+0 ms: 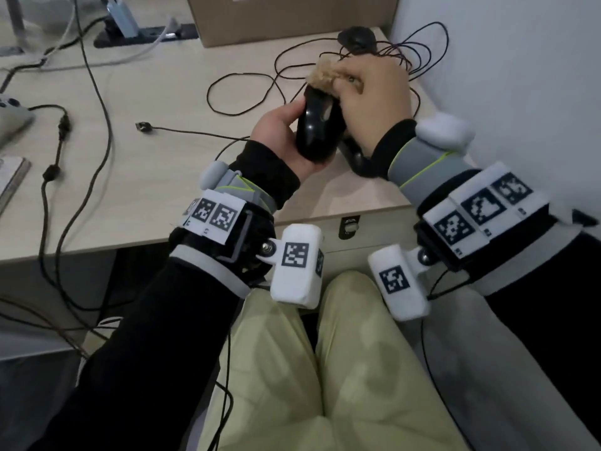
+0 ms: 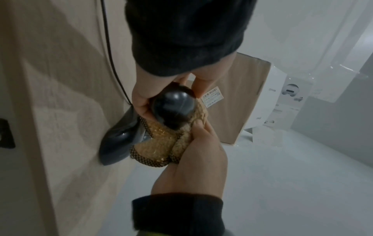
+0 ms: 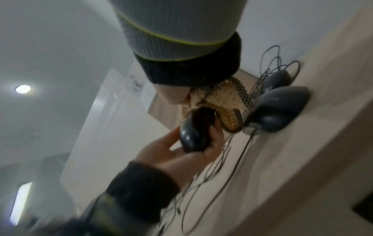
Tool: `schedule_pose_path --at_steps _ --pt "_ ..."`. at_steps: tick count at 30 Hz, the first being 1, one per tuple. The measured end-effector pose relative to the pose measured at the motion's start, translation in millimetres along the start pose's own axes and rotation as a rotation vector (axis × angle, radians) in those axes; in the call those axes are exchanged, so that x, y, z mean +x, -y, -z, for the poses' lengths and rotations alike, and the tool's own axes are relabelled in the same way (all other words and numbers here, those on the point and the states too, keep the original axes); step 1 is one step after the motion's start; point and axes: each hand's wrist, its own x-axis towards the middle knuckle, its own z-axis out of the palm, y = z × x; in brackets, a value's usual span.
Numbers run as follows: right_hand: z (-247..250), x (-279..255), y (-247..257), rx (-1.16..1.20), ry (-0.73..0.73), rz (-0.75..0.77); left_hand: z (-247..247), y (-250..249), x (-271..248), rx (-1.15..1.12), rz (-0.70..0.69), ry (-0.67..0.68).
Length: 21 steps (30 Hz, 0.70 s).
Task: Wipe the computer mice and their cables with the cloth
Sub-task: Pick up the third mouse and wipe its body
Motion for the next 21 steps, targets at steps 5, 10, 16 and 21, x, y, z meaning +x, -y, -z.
schedule_pose_path --at_steps 5,10,16,21 --pt "-9.8 -19.1 3.8 -0.133 -0.003 0.059 3.0 12.0 7.2 -0.008 0.002 -0.010" --pt "0.7 4.5 -26.8 -0.071 0.019 -0.226 4.0 23.4 1.3 0.006 0.016 0.038" --pt "-1.4 -7.0 -23.5 -0.089 0.112 -0.182 7.9 29.4 2.8 -0.060 0.041 0.030" --pt "6.9 -15.9 -6.1 -0.314 0.232 -0.039 4.4 26.6 5.1 -0.096 0.009 -0.046"
